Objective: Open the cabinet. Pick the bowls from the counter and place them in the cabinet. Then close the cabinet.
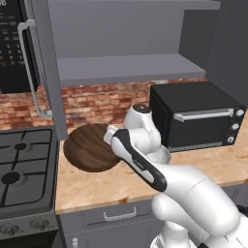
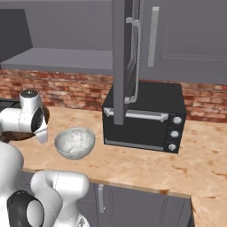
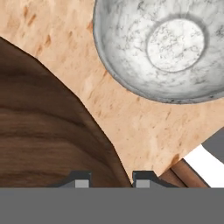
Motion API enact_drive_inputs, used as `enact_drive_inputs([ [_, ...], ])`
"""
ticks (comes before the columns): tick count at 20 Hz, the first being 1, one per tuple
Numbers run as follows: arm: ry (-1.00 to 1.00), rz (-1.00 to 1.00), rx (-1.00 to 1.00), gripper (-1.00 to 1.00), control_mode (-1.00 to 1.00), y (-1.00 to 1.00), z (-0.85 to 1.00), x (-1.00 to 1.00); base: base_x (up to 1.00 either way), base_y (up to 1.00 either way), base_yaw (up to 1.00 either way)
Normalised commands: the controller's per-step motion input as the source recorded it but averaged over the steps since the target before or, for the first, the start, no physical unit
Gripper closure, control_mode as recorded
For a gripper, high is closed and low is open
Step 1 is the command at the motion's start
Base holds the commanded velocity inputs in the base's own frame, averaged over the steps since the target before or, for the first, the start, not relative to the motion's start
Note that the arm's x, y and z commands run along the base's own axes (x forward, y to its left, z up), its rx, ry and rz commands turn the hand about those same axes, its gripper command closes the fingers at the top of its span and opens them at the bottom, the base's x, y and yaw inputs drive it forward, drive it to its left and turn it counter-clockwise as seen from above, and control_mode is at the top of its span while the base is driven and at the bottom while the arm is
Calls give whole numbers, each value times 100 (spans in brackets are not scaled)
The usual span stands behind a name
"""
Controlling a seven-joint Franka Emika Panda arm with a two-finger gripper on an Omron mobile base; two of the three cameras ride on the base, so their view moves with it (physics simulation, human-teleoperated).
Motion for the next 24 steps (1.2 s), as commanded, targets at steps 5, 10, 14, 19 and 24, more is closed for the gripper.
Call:
enact_drive_inputs([
  [5, -9, 0, 3, 100, -100, -4, 46, 0, 0, 0, 0],
  [10, -8, 0, 7, 100, -100, 0, 48, 0, 0, 0, 0],
  [14, -5, 0, 8, 100, -100, 0, 48, 0, 0, 0, 0],
  [19, -6, 0, 9, 100, -100, 0, 40, 0, 0, 0, 0],
  [24, -8, -4, 10, 100, -100, -1, 25, 0, 0, 0, 0],
])
